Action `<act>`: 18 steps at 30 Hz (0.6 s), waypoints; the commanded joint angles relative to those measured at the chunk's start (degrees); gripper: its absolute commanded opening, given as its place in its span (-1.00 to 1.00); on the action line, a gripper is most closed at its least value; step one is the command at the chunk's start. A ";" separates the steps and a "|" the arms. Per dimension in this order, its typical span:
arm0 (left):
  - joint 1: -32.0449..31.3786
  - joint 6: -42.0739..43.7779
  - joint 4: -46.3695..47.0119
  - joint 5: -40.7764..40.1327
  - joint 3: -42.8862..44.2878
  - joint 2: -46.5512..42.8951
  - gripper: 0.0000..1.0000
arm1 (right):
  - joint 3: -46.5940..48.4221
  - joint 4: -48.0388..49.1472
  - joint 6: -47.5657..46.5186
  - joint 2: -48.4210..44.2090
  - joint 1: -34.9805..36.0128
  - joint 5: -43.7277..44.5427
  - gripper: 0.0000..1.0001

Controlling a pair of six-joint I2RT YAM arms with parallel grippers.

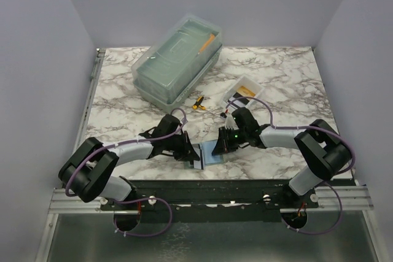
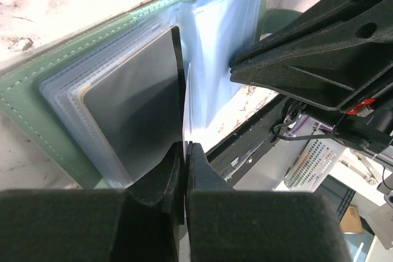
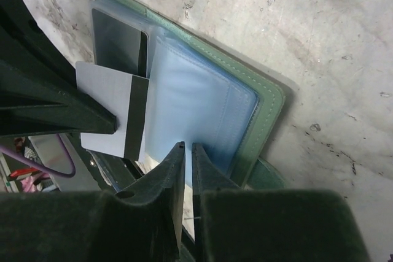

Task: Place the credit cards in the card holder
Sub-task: Insert the credit card into the card holder.

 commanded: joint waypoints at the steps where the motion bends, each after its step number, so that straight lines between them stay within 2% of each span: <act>1: -0.07 1.89 1.13 -0.93 1.64 1.82 -1.00 | -0.15 -0.96 -1.60 2.03 0.23 0.46 -0.75; 18: -0.12 2.25 1.12 -0.21 1.63 -0.78 -1.00 | 0.47 -5.38 -3.44 -0.15 0.23 4.05 -0.78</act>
